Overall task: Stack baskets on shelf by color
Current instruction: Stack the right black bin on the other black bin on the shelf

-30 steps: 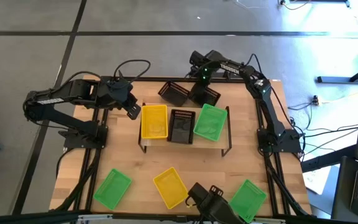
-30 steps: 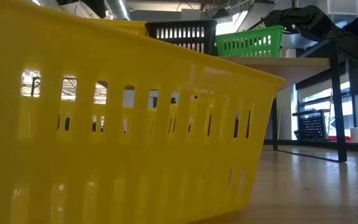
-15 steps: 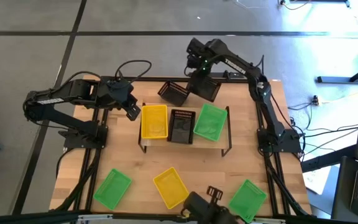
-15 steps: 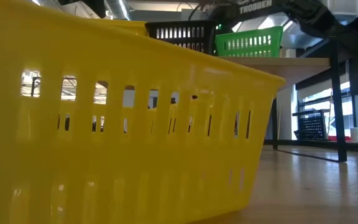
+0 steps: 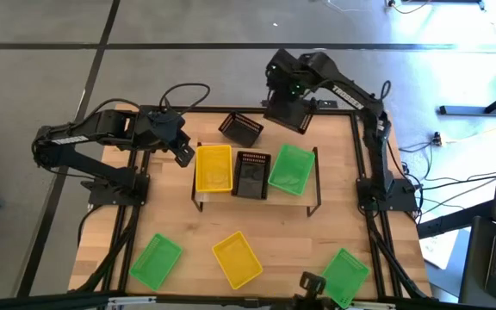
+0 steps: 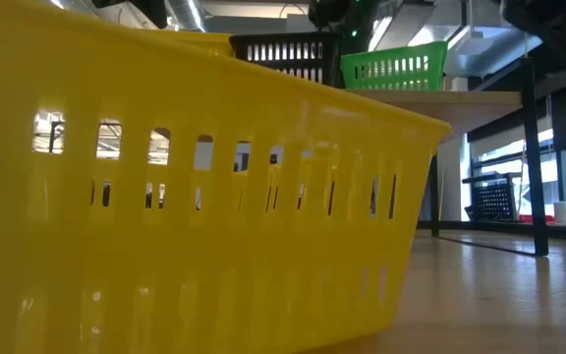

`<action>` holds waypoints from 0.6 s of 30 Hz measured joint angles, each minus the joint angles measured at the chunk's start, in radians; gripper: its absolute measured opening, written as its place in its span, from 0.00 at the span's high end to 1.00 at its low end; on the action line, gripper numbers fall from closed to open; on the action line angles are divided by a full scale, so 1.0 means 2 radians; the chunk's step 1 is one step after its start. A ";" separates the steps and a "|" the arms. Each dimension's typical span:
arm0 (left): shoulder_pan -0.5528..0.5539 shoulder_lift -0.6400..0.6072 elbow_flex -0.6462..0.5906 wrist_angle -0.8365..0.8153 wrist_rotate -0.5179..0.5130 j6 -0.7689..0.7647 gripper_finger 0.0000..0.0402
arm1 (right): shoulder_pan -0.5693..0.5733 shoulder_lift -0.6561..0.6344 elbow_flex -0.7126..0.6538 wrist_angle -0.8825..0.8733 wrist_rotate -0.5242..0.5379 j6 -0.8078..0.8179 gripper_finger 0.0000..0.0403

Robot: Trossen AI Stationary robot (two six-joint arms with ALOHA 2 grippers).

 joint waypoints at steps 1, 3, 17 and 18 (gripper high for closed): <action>0.000 0.000 0.000 0.000 0.000 0.000 1.00 | 0.001 -0.007 0.000 0.002 0.010 0.000 1.00; 0.000 0.000 0.000 0.000 0.000 0.000 1.00 | 0.004 -0.019 0.000 0.003 0.026 0.000 1.00; 0.000 0.000 0.000 0.000 0.000 0.009 1.00 | 0.047 -0.088 0.000 0.018 -0.018 -0.134 1.00; 0.000 0.000 0.000 0.000 0.000 0.012 1.00 | 0.053 -0.091 0.000 0.020 -0.032 -0.158 1.00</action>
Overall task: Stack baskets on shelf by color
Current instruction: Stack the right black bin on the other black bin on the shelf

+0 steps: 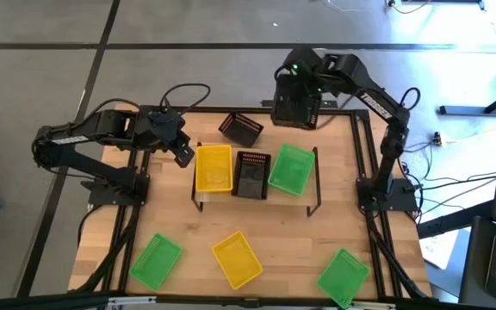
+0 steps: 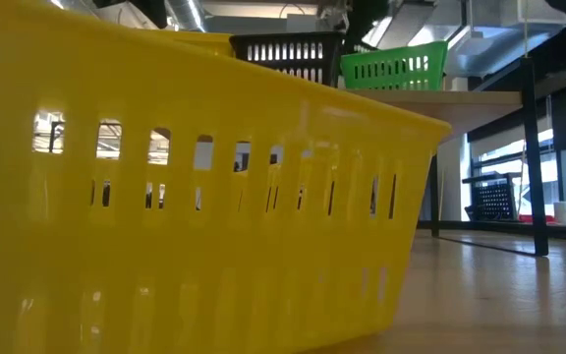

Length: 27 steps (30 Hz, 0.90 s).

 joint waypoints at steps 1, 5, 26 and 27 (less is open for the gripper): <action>0.000 0.000 0.000 0.000 0.000 0.002 1.00 | 0.007 -0.002 0.000 0.000 -0.012 -0.024 1.00; 0.000 0.000 0.000 0.000 0.000 0.024 1.00 | 0.042 -0.009 0.000 0.001 -0.041 -0.125 1.00; -0.017 0.000 0.000 -0.003 0.027 0.041 1.00 | 0.205 0.004 0.000 0.077 -0.130 -0.382 1.00; -0.019 0.000 0.000 -0.002 0.026 0.041 1.00 | 0.206 0.009 0.000 0.079 -0.130 -0.381 1.00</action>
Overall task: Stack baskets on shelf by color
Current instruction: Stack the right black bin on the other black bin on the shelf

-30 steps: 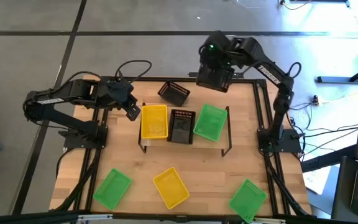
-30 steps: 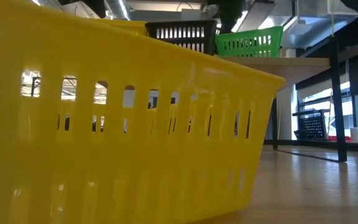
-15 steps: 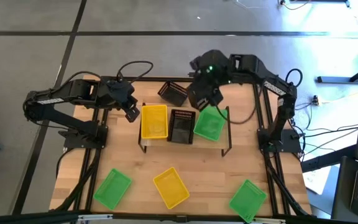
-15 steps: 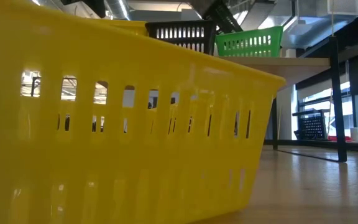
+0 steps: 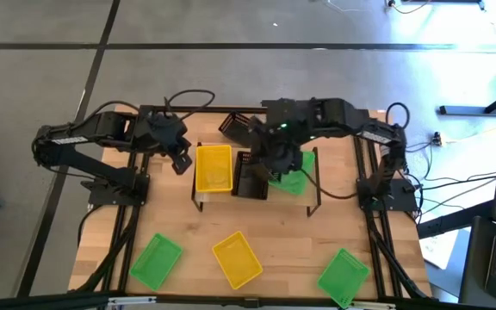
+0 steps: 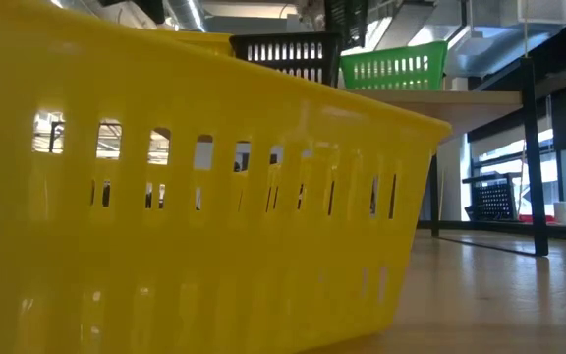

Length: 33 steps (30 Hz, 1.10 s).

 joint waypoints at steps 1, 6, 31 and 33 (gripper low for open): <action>-0.002 0.000 0.000 0.002 0.000 0.002 1.00 | 0.000 0.007 0.000 0.002 -0.005 -0.002 1.00; -0.009 0.000 0.000 0.003 0.000 0.005 1.00 | 0.000 0.031 0.000 0.014 -0.041 -0.030 1.00; -0.013 0.000 0.000 0.003 0.000 0.003 1.00 | -0.001 0.073 0.000 -0.018 -0.042 -0.021 1.00; -0.013 0.000 0.000 0.003 0.000 0.003 1.00 | -0.001 0.075 0.000 -0.018 -0.042 -0.021 1.00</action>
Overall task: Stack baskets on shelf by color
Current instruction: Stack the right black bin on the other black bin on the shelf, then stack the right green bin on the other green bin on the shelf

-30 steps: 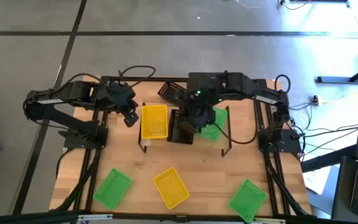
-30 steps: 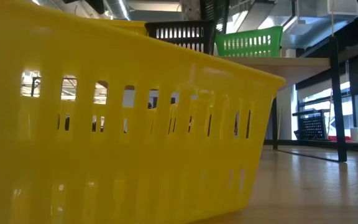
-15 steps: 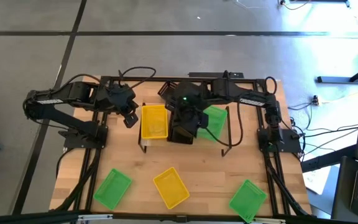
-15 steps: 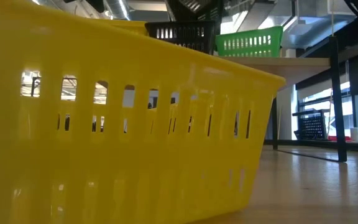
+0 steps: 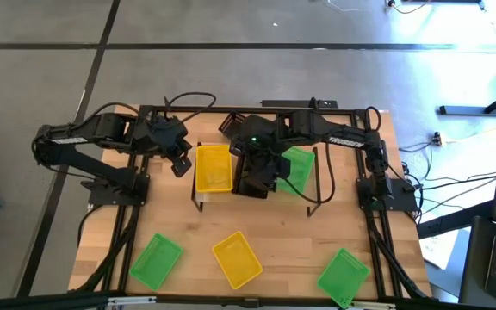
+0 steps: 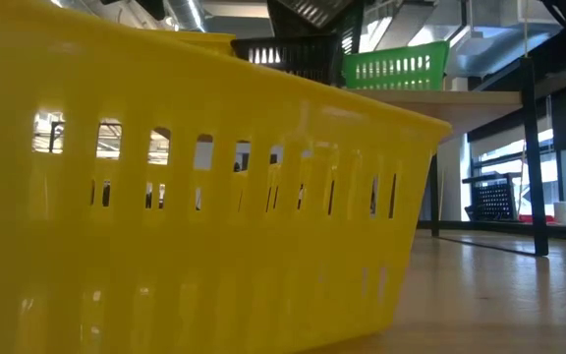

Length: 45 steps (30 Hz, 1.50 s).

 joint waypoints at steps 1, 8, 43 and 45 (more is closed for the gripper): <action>0.000 0.000 0.000 0.000 0.000 0.000 1.00 | 0.000 0.001 0.000 -0.001 0.000 0.000 1.00; 0.000 0.000 0.000 0.000 0.000 0.000 1.00 | 0.000 0.000 0.000 -0.003 0.011 0.015 0.99; 0.000 0.000 0.000 -0.001 -0.004 -0.005 1.00 | 0.000 -0.020 0.000 0.003 0.144 0.144 0.95; 0.000 0.000 0.000 -0.001 -0.004 -0.004 1.00 | 0.000 -0.026 0.000 0.003 0.145 0.168 0.98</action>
